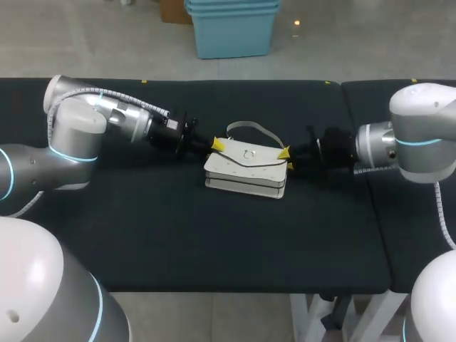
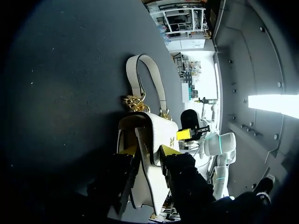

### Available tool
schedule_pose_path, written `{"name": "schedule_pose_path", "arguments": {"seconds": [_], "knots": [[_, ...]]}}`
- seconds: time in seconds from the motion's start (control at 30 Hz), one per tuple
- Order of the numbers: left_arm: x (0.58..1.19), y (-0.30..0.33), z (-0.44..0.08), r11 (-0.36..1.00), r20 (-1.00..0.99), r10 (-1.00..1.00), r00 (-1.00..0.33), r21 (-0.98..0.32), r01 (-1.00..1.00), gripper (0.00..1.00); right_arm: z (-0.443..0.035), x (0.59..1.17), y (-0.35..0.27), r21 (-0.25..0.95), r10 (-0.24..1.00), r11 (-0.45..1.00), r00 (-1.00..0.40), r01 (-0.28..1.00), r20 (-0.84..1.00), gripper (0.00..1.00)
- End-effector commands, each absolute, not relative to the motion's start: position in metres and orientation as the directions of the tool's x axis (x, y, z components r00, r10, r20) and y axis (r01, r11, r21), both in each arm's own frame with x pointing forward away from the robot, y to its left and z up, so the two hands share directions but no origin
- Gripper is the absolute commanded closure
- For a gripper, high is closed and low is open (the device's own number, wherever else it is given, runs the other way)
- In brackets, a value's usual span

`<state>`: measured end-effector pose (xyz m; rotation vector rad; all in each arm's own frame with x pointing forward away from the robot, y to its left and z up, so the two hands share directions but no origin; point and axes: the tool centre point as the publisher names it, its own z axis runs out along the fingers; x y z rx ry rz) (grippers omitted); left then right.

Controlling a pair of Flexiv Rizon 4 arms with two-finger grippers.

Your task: Pick up the bag, open it, inspect its contents, close it, and place it on the opposite side

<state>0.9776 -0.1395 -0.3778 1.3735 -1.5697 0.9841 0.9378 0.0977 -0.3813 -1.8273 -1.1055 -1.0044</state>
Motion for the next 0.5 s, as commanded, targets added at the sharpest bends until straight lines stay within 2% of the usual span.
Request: {"name": "schedule_pose_path", "arguments": {"seconds": [0.03, 0.1, 0.2, 0.23, 0.37, 0.5], "knots": [[0.974, -0.139, -0.378, 0.095, 0.934, -0.347, -0.087, -0.058, -0.994, 0.05, -0.38, 0.938, 0.101, -0.195, 0.319, -0.342, 0.309, 0.919, 0.896, 0.17], [0.972, -0.138, -0.374, 0.094, 0.935, -0.341, -0.099, -0.071, -0.993, 0.12, -0.378, 0.938, 0.101, -0.189, 0.319, -0.343, 0.303, 0.92, 0.898, 0.07], [0.972, -0.137, -0.368, 0.089, 0.936, -0.336, -0.107, -0.082, -0.993, 0.23, -0.376, 0.939, 0.102, -0.181, 0.32, -0.344, 0.296, 0.921, 0.9, 0.06], [0.972, -0.137, -0.366, 0.084, 0.937, -0.332, -0.106, -0.083, -0.993, 0.31, -0.374, 0.939, 0.103, -0.178, 0.319, -0.344, 0.293, 0.922, 0.901, 0.09], [0.973, -0.136, -0.363, 0.077, 0.943, -0.318, -0.101, -0.08, -0.994, 0.49, -0.37, 0.939, 0.104, -0.169, 0.316, -0.345, 0.284, 0.923, 0.906, 0.22], [0.976, -0.138, -0.362, 0.071, 0.946, -0.313, -0.088, -0.069, -0.995, 0.52, -0.369, 0.939, 0.104, -0.162, 0.314, -0.347, 0.277, 0.924, 0.908, 0.35]]}}
